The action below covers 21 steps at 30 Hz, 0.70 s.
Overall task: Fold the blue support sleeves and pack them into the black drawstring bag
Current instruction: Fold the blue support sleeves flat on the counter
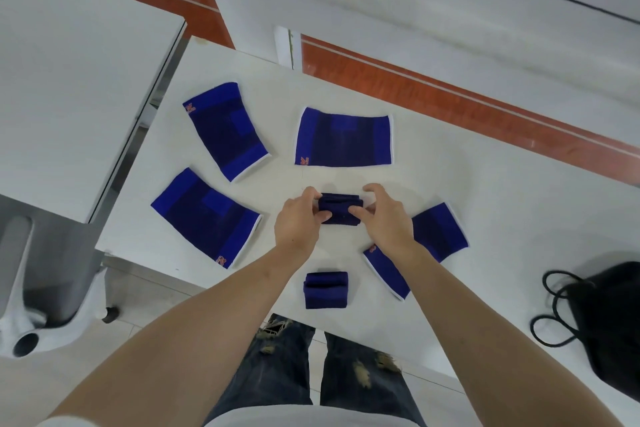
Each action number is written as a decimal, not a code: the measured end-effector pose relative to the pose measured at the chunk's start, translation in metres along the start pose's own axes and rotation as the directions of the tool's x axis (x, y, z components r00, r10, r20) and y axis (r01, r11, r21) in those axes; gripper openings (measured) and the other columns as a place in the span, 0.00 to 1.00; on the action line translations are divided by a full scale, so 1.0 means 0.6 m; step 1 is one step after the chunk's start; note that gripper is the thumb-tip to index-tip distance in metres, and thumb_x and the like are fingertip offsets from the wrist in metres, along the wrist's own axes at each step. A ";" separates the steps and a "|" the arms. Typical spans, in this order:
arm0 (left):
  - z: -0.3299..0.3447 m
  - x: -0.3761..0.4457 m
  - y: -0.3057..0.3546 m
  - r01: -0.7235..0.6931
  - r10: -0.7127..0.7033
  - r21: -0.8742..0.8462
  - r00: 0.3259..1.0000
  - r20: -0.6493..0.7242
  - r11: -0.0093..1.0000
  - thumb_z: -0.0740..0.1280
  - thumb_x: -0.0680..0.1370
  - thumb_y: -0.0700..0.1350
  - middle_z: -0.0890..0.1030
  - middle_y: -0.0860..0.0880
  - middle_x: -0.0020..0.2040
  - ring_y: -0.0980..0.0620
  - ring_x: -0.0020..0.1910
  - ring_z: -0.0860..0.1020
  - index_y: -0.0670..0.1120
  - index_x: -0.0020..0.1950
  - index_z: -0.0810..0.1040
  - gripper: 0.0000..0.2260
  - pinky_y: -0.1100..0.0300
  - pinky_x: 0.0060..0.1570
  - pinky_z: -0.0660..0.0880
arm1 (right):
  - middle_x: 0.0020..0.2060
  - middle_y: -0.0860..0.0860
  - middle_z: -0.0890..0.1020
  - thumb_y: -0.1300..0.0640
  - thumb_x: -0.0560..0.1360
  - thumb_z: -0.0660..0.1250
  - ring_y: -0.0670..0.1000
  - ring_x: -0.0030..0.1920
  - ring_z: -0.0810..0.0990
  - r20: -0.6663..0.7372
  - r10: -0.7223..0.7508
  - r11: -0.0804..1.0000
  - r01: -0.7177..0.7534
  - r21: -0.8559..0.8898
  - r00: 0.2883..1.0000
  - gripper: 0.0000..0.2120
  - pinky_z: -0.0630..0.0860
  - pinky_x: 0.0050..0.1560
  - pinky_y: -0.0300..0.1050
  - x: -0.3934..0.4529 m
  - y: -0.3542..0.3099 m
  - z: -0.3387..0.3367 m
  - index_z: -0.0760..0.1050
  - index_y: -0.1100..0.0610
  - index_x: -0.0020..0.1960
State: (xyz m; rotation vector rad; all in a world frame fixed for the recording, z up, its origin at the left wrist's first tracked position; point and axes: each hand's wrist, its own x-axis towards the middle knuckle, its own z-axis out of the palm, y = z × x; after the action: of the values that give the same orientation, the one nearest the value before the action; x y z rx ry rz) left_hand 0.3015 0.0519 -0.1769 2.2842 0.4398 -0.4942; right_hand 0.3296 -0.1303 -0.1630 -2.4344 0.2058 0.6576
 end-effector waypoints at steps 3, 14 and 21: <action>-0.003 0.002 0.006 -0.048 0.052 0.146 0.998 -0.025 0.988 0.71 0.79 0.50 0.80 0.54 0.46 0.50 0.46 0.78 0.54 0.53 0.71 0.09 0.47 0.45 0.81 | 0.46 0.45 0.83 0.43 0.81 0.66 0.51 0.47 0.82 0.044 -0.049 0.995 0.053 -0.081 0.998 0.14 0.79 0.46 0.50 0.006 0.000 -0.006 0.73 0.43 0.65; -0.047 -0.031 -0.027 -0.519 0.572 0.520 0.817 0.069 0.679 0.68 0.80 0.40 0.72 0.46 0.73 0.45 0.69 0.72 0.48 0.74 0.70 0.23 0.49 0.64 0.74 | 0.51 0.44 0.84 0.41 0.80 0.66 0.50 0.50 0.80 0.072 -0.046 0.990 0.055 -0.128 0.996 0.15 0.73 0.44 0.47 0.009 -0.013 -0.024 0.78 0.44 0.64; -0.055 -0.026 -0.071 -0.727 0.605 0.632 0.637 0.477 0.268 0.60 0.82 0.39 0.47 0.41 0.85 0.41 0.83 0.44 0.44 0.84 0.53 0.31 0.43 0.81 0.46 | 0.62 0.50 0.79 0.48 0.82 0.67 0.53 0.62 0.77 -0.039 -0.213 0.939 0.194 -0.284 0.976 0.19 0.79 0.56 0.50 -0.004 -0.012 -0.009 0.75 0.50 0.71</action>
State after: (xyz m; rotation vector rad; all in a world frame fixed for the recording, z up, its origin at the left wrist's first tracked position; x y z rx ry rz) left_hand 0.2760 0.1014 -0.1735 2.9136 -1.0940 -0.4202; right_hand 0.3318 -0.1278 -0.1546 -2.7031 -0.1208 0.5394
